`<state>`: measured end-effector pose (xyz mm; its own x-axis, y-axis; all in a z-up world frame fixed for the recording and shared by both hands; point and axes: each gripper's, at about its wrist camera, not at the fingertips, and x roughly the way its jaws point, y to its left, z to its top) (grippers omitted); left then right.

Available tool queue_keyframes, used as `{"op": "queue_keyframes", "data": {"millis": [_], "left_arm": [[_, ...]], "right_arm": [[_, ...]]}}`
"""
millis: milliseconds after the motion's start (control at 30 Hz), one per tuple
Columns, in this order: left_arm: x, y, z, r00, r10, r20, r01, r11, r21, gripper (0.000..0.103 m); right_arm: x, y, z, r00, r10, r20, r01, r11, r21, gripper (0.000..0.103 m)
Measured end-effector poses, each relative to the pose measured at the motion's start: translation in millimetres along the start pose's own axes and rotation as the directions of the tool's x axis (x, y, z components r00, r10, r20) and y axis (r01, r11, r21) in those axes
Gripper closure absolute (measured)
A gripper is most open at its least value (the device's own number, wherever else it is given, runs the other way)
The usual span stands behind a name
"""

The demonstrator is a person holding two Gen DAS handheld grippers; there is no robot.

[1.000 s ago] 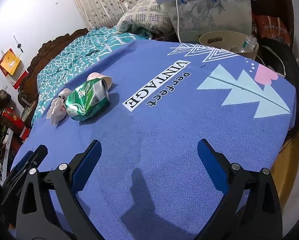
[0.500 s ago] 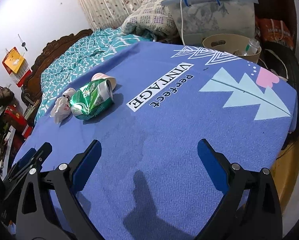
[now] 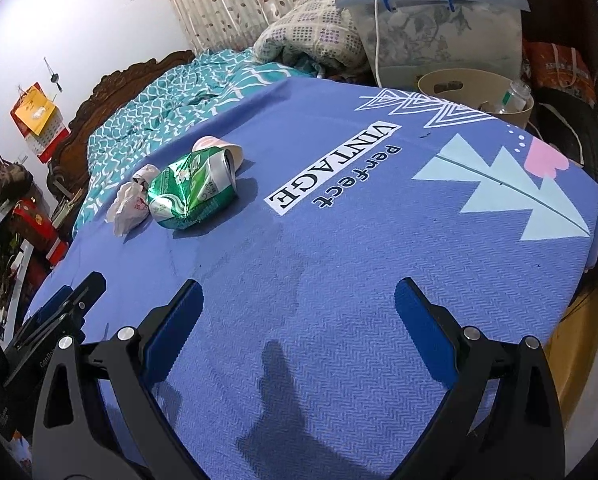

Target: Collect trash

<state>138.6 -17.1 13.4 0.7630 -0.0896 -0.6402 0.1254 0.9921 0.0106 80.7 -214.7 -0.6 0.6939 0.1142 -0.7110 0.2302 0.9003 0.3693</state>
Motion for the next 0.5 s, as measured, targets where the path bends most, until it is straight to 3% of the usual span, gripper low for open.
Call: {"op": "queue_keyframes", "data": {"millis": [500], "left_arm": [[-1.0,-2.0,-0.8,1.0,-0.001,0.004,0.001,1.0,0.004,0.025]], "right_arm": [[7.8,0.7,-0.7,1.0,0.007,-0.023,-0.007,1.0,-0.011,0.008]]}}
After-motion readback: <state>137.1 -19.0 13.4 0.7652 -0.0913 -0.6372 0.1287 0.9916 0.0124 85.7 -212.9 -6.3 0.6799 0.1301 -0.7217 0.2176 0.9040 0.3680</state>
